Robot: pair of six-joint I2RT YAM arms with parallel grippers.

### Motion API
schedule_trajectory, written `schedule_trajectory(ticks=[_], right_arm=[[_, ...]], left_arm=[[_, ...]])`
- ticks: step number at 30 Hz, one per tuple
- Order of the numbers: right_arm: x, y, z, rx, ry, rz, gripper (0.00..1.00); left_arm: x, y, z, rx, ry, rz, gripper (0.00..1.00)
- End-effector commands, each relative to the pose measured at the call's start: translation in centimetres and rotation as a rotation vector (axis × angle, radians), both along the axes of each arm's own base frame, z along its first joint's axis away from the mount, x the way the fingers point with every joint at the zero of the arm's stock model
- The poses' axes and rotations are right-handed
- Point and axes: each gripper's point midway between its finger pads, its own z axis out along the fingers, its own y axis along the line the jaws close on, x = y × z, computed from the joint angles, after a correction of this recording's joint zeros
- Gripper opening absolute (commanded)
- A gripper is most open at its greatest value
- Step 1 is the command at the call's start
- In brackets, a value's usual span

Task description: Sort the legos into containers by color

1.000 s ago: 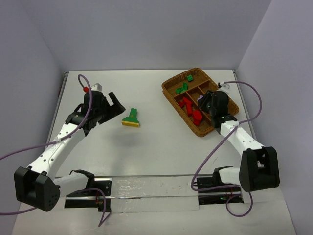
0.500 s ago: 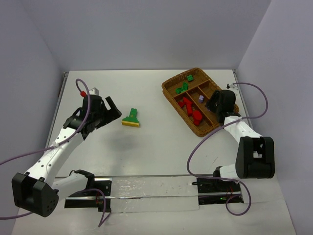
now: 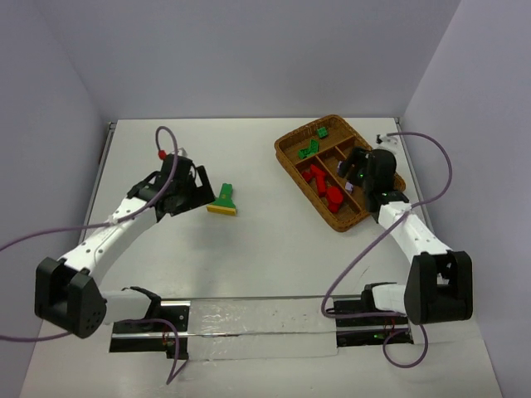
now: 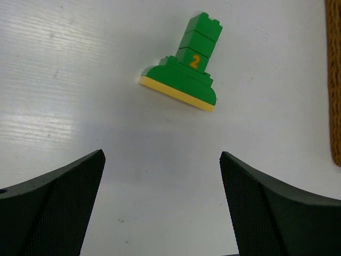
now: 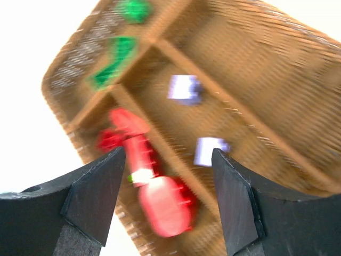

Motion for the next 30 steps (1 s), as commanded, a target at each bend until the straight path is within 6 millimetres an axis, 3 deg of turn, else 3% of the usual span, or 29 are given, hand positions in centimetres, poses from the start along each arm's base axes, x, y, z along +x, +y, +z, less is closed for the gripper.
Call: schedule_trajectory(ticks=[1, 5, 11, 14, 16, 21, 30], right_arm=[[-0.7, 5.7, 2.8, -0.080, -0.065, 0.154, 0.73], [-2.4, 8.2, 2.2, -0.074, -0.060, 0.211, 0.74], [-4.2, 8.1, 2.4, -0.043, -0.105, 0.225, 0.72], [-4.7, 7.9, 1.9, -0.038, -0.093, 0.217, 0.72], [-4.8, 8.0, 1.5, -0.034, -0.085, 0.219, 0.72], [-5.2, 8.1, 0.3, -0.022, -0.064, 0.223, 0.71], [-5.4, 8.2, 0.3, -0.025, -0.059, 0.236, 0.70]], left_arm=[[1.4, -3.5, 0.5, 0.058, -0.010, -0.073, 0.93], [3.9, -4.9, -0.7, 0.129, -0.009, -0.107, 0.84], [7.7, -6.9, -3.1, 0.236, 0.013, -0.241, 0.80], [9.4, -6.1, -4.2, 0.342, 0.032, -0.222, 0.79], [10.0, -5.8, -4.3, 0.373, 0.023, -0.217, 0.78], [11.0, -6.5, -6.8, 0.389, 0.062, -0.239, 0.80], [11.7, -6.4, -9.0, 0.429, 0.078, -0.264, 0.80]])
